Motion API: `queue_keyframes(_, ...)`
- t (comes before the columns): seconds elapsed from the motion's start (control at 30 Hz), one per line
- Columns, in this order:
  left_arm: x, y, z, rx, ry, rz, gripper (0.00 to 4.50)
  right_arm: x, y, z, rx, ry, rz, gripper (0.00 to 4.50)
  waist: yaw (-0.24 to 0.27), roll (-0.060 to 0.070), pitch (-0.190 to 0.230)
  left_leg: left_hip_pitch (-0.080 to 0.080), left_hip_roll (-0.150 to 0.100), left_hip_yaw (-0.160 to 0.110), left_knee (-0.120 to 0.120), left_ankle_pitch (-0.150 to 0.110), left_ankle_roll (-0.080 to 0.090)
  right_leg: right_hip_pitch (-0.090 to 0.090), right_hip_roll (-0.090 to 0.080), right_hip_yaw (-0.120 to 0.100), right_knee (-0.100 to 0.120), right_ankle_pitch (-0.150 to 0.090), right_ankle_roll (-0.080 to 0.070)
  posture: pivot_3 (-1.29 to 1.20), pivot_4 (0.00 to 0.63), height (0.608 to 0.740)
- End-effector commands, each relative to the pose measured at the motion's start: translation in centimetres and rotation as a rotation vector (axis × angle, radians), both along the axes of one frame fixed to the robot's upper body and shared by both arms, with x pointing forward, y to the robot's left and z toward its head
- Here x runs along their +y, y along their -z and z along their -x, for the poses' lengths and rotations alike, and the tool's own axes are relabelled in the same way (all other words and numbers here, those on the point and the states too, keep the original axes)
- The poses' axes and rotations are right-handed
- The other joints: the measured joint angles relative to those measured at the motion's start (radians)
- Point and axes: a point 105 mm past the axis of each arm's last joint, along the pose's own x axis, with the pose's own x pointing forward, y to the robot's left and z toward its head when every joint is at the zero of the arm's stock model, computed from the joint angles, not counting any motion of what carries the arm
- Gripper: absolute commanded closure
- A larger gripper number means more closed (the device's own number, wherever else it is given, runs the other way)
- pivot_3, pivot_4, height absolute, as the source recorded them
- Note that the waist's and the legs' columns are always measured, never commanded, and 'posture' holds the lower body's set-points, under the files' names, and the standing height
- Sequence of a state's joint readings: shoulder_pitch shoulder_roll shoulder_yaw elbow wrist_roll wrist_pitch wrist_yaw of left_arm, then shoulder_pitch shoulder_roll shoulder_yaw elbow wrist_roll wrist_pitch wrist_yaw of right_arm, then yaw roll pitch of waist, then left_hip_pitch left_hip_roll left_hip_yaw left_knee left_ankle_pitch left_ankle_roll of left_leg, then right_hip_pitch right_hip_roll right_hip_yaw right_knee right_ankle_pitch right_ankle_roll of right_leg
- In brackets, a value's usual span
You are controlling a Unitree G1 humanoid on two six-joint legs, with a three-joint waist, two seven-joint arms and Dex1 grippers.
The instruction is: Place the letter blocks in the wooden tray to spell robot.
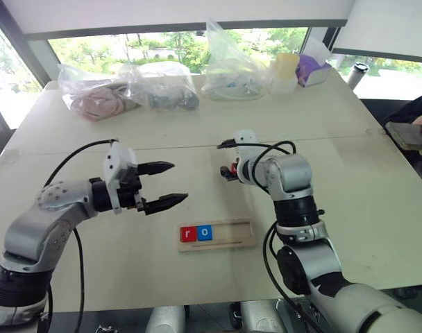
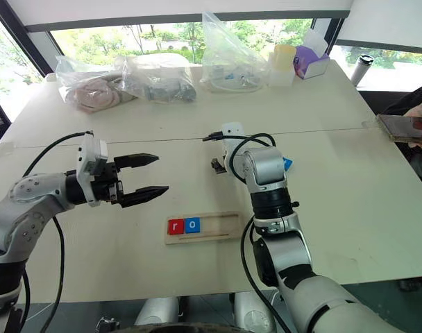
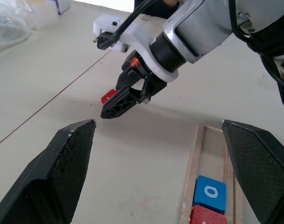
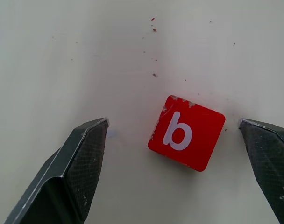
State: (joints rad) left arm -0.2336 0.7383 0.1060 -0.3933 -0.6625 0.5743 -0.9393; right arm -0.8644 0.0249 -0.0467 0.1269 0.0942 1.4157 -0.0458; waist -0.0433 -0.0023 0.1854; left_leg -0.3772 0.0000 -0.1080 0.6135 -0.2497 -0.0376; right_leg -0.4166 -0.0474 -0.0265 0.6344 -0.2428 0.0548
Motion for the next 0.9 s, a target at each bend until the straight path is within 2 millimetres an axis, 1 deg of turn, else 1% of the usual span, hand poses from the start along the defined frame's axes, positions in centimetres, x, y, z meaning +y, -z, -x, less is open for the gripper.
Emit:
queue_keyframes(0.03,-0.3,-0.6,0.1,-0.046,-0.001,0.000,0.04,0.0,0.6,0.2,0.049,0.052,-0.009,0.00,0.000,0.000,0.000,0.000,0.000,0.000,0.000,0.000,0.000,0.000,0.000,0.000,0.000,0.000,0.000,0.00,0.150,0.740)
queue_keyframes(0.17,-0.4,-0.6,0.0,-0.052,-0.014,0.001,0.04,0.4,0.2,-0.2,0.047,0.085,-0.008,0.00,0.000,0.000,0.000,0.000,0.000,0.000,0.000,0.000,0.000,0.000,0.000,0.000,0.000,0.000,0.000,0.00,0.150,0.740)
queue_keyframes(0.27,-0.5,-0.5,-0.1,-0.057,-0.025,0.004,0.00,0.6,0.3,-0.6,0.042,0.096,0.006,0.82,-0.001,0.000,0.000,0.000,0.000,0.000,0.000,0.000,0.000,0.000,0.000,0.000,0.000,0.000,0.000,0.00,0.150,0.740)
queue_keyframes(0.37,-0.6,-0.6,-0.2,-0.064,-0.035,0.009,0.00,0.7,0.4,-1.0,0.032,0.095,0.032,2.38,-0.004,0.000,0.000,0.001,0.000,0.000,0.000,0.000,0.000,0.000,0.000,0.000,0.000,0.000,0.000,0.00,0.150,0.740)
queue_keyframes(0.4,-0.6,-0.7,-0.3,-0.066,-0.040,0.011,0.00,0.7,0.5,-1.1,0.026,0.088,0.044,2.97,-0.006,0.000,0.000,0.001,0.000,0.000,0.000,0.000,0.000,0.001,0.000,0.000,0.000,0.000,0.000,0.00,0.150,0.740)
queue_keyframes(0.43,-0.6,-0.7,-0.3,-0.068,-0.043,0.012,0.00,0.7,0.5,-1.2,0.022,0.084,0.051,3.37,-0.007,0.000,0.000,0.002,0.000,0.000,0.000,0.000,0.000,0.001,0.000,0.001,0.000,0.000,0.000,0.00,0.150,0.740)
queue_keyframes(0.5,-0.7,-0.7,-0.3,-0.068,-0.047,0.014,0.00,0.4,0.4,-1.3,0.010,0.075,0.073,3.36,-0.007,0.000,0.000,0.002,0.000,0.000,0.000,0.000,0.000,0.001,0.001,0.001,0.001,0.000,-0.001,0.00,0.150,0.740)
queue_keyframes(0.7,-0.8,-0.4,-0.2,-0.059,-0.043,0.016,0.00,-1.7,-1.0,-0.8,0.005,0.052,0.111,3.36,0.002,0.000,0.000,0.002,0.000,0.000,0.000,0.000,0.000,0.000,0.001,0.001,0.002,0.000,-0.002,0.00,0.150,0.740)
queue_keyframes(0.77,-1.2,-0.1,0.1,-0.048,-0.017,0.018,0.00,-4.4,-2.7,0.1,-0.006,0.046,0.088,3.36,0.008,0.000,0.000,0.000,0.000,0.000,0.000,0.000,0.000,0.000,0.001,0.000,0.001,0.000,-0.001,0.00,0.150,0.740)
queue_keyframes(0.83,-1.5,0.1,0.3,-0.042,0.006,0.014,0.00,-6.3,-3.8,0.9,-0.038,0.020,0.084,3.36,0.016,0.001,0.000,-0.004,-0.001,-0.001,0.001,0.000,0.000,-0.002,-0.001,0.000,-0.001,0.000,0.000,0.00,0.150,0.740)
queue_keyframes(0.87,-1.6,0.3,0.5,-0.038,0.017,0.009,0.00,-7.9,-4.0,1.5,-0.051,0.008,0.090,3.36,0.019,0.001,0.000,-0.009,-0.002,0.000,0.001,0.000,0.000,-0.006,-0.002,0.000,-0.001,0.000,0.000,0.00,0.150,0.740)
queue_keyframes(0.9,-1.7,0.4,0.5,-0.036,0.025,0.006,0.00,-8.9,-4.1,2.0,-0.056,-0.006,0.098,3.36,0.022,0.001,0.000,-0.012,-0.002,0.000,0.002,0.000,0.000,-0.009,-0.002,0.000,-0.001,0.000,0.000,0.00,0.150,0.740)
